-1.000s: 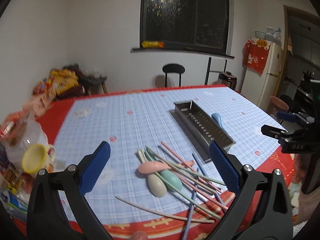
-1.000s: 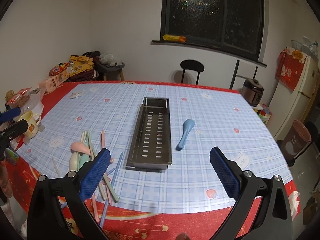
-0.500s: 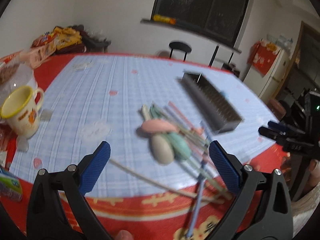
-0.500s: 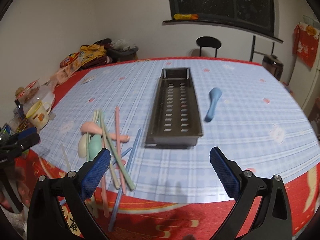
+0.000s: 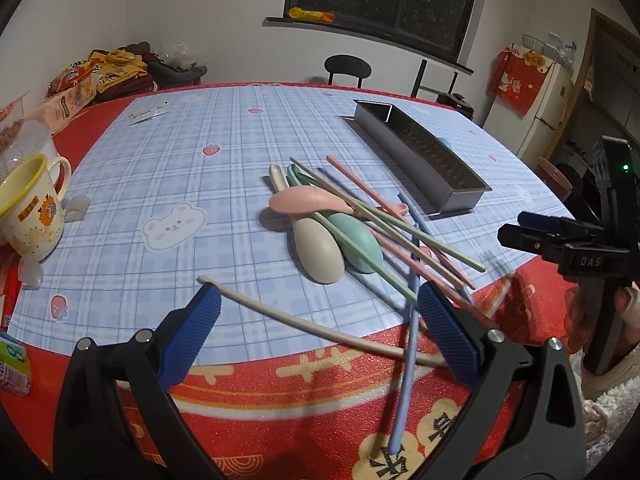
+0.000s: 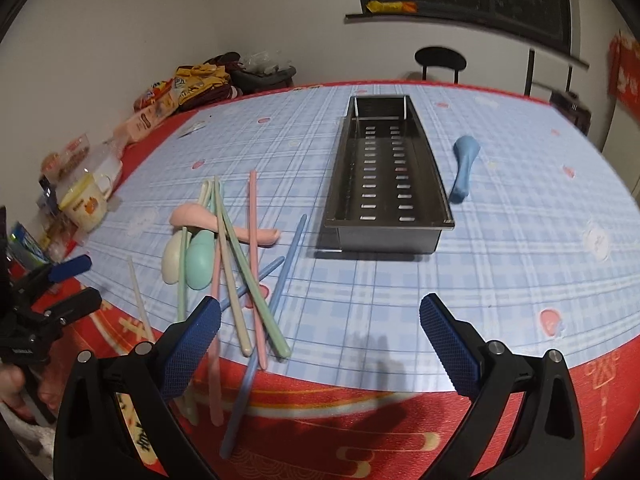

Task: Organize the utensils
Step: 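Move both tools down toward the pile of pastel chopsticks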

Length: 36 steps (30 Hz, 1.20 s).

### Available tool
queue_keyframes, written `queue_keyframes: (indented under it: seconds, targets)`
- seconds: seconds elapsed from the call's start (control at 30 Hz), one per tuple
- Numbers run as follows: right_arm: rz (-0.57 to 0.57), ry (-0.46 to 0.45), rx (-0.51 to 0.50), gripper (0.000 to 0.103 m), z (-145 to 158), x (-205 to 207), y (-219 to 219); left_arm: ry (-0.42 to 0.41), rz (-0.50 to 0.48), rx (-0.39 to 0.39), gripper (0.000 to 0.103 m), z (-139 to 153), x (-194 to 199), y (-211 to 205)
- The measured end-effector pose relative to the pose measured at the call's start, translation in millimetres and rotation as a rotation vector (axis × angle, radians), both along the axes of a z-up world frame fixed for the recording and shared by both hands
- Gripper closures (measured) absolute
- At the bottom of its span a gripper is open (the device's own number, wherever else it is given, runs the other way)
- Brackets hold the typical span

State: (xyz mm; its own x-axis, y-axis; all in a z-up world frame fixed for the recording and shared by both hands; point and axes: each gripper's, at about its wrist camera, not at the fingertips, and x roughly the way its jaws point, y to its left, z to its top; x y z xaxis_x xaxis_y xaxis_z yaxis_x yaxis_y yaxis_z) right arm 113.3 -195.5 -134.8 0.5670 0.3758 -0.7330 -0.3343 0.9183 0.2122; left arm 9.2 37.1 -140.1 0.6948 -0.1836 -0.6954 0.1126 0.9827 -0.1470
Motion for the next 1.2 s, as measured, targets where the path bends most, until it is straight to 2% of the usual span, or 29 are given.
queue_keyframes:
  seconds: [0.13, 0.2, 0.33, 0.5, 0.63, 0.77, 1.2]
  targets:
    - [0.037, 0.013, 0.051, 0.006, -1, 2, 2, 0.037, 0.031, -0.024, 0.01, -7, 2, 7]
    - [0.063, 0.008, 0.059, 0.008, 0, 0, 7, 0.067, 0.05, -0.045, 0.03, -12, 4, 12]
    - [0.107, -0.008, 0.028, 0.016, 0, -4, 18, 0.092, 0.07, -0.093, 0.036, -19, 4, 19]
    - [0.095, -0.01, 0.021, 0.027, 0, -3, 13, 0.076, 0.053, -0.078, 0.039, -16, 3, 13]
    - [0.091, -0.011, 0.04, 0.031, 1, -3, 9, 0.081, 0.045, -0.067, 0.041, -17, 4, 10]
    - [0.101, -0.014, 0.017, 0.035, -1, -3, 13, 0.1, 0.056, -0.083, 0.046, -21, 5, 15]
    - [0.093, -0.01, 0.033, 0.036, -3, -1, 9, 0.165, 0.106, -0.087, 0.046, -34, 22, 18]
